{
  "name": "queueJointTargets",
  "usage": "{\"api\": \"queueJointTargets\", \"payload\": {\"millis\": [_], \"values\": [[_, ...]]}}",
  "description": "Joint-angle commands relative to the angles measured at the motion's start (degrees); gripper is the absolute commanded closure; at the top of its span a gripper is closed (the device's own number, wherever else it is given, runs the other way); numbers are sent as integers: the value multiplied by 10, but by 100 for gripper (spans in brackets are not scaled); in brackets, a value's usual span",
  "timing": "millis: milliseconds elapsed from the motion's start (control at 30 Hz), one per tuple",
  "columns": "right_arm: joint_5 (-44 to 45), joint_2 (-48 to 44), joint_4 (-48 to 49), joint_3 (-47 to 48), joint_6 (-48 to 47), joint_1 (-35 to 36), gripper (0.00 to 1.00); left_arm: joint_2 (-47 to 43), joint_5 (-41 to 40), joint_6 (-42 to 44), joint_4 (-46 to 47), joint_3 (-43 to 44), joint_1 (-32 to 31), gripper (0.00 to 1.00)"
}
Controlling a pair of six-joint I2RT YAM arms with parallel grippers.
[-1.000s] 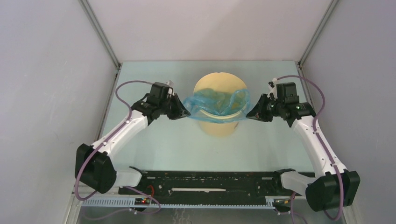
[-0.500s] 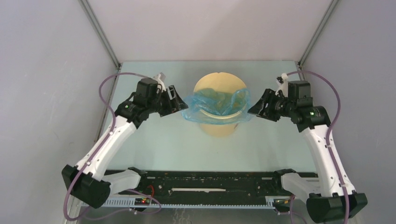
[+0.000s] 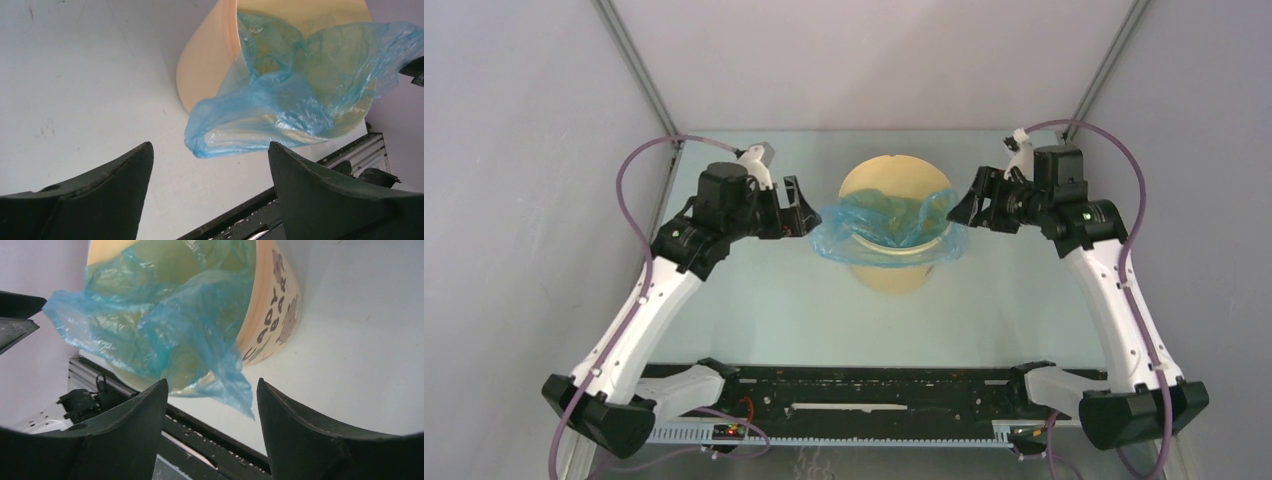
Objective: Put the trash bags into the trash bin
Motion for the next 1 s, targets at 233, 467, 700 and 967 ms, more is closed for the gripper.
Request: {"api": "queueJointTargets", "payload": {"millis": [233,467,700,967], "values": [[90,85,5,103,-66,41,27,90,65,84,38,85,-8,19],[87,128,14,137,-64,47,29,103,109,90,54,70,-11,26],[86,152,58,140,-47,47,40,133,109,58,85,84,-11,52],[35,186,100,141,15,-1,96,143,35,-7,111,108,-2,99]]}}
